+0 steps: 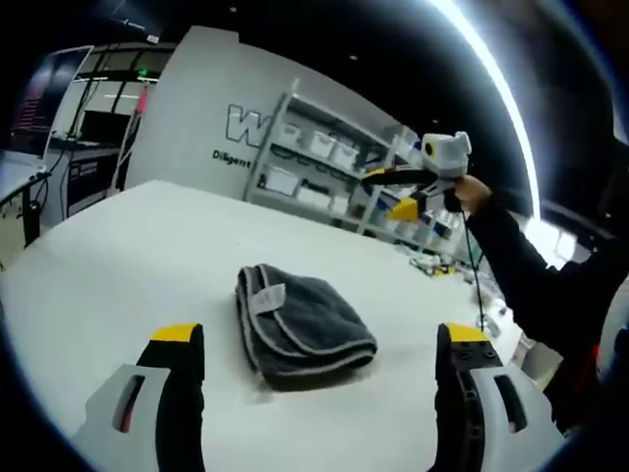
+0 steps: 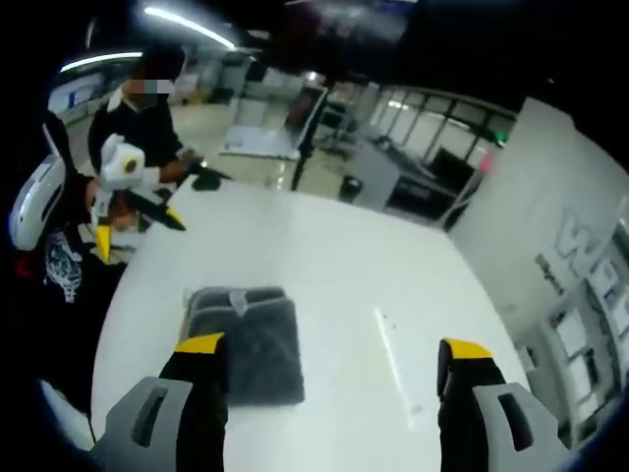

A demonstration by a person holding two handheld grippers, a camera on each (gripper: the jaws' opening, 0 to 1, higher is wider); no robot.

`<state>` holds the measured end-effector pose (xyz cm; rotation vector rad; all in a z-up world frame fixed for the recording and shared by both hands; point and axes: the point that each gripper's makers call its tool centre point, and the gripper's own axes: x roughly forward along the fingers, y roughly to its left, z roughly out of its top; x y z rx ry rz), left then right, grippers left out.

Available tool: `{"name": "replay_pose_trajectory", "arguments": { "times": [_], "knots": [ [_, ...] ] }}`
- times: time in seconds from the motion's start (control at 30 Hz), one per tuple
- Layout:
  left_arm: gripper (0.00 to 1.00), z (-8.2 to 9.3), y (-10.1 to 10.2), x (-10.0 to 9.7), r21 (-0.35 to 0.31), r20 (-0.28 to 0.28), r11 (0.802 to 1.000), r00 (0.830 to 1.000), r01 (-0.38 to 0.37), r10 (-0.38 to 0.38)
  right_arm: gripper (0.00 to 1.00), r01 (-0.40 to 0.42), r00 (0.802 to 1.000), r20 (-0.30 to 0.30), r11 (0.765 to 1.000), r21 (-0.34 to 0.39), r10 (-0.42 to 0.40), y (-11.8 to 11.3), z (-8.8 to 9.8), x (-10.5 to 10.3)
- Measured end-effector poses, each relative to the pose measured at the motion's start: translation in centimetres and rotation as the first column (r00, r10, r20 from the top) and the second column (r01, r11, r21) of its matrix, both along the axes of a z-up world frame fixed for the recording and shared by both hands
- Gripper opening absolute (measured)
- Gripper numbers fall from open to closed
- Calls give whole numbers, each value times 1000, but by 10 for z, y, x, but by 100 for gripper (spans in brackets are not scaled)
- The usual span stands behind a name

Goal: Open the folded towel by lifting each exposed corner and separating the folded layers until the towel lies flat within the target outline without major curled edges

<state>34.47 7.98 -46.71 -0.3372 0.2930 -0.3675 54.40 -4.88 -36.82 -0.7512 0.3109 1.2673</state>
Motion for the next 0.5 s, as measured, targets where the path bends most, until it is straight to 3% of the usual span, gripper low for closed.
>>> {"name": "replay_pose_trajectory", "arguments": {
  "times": [0.23, 0.5],
  "knots": [
    [88, -1, -7, 0, 9, -2, 1000, 1000, 30, -30, 84, -33, 999, 16, 999, -28, 34, 12, 12, 5],
    [86, -4, -8, 2, -35, -16, 999, 999, 36, -36, 83, -78, 997, 16, 994, -78, 79, 24, 11, 1]
  ]
}}
